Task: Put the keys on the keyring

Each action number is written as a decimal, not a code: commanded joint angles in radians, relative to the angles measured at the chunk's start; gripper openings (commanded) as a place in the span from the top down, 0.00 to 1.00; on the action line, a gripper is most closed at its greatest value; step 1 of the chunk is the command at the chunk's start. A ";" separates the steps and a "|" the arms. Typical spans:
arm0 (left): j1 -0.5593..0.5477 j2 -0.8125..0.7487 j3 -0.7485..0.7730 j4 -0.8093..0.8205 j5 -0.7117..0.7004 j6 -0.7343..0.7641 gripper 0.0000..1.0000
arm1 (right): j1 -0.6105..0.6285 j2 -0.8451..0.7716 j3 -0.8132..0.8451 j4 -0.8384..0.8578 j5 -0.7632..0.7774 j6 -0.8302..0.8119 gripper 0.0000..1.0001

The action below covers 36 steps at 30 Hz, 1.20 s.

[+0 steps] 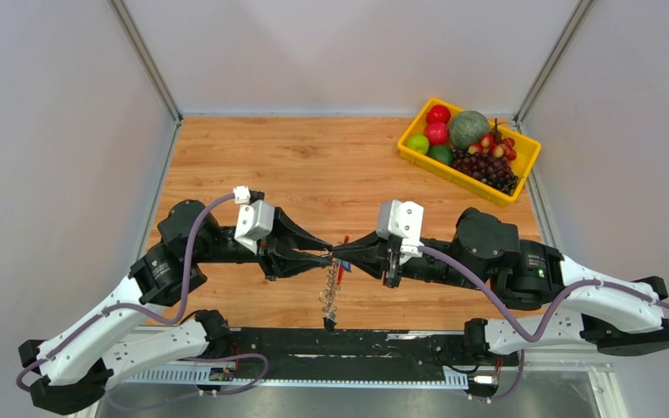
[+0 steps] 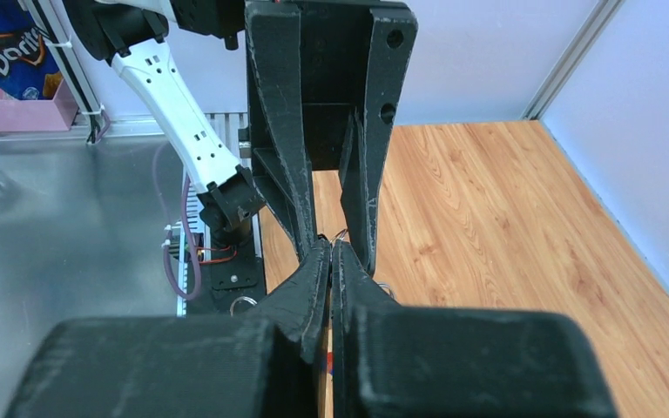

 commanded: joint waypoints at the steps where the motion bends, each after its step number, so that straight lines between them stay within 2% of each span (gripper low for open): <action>1: 0.004 0.008 0.003 0.039 0.014 0.002 0.63 | 0.011 -0.036 0.002 0.122 0.013 -0.021 1.00; 16: 0.004 -0.004 0.004 0.037 0.019 0.000 0.65 | 0.014 -0.053 -0.020 0.151 0.022 -0.031 1.00; 20: 0.003 -0.002 0.004 0.042 0.033 -0.004 0.72 | 0.014 -0.054 -0.022 0.163 0.024 -0.028 1.00; 23: 0.003 0.008 0.000 0.051 0.051 -0.011 0.80 | 0.014 -0.061 -0.039 0.199 0.026 -0.031 1.00; 36: 0.004 0.027 -0.026 0.121 0.095 -0.041 0.83 | 0.014 -0.087 -0.159 0.440 0.011 -0.093 1.00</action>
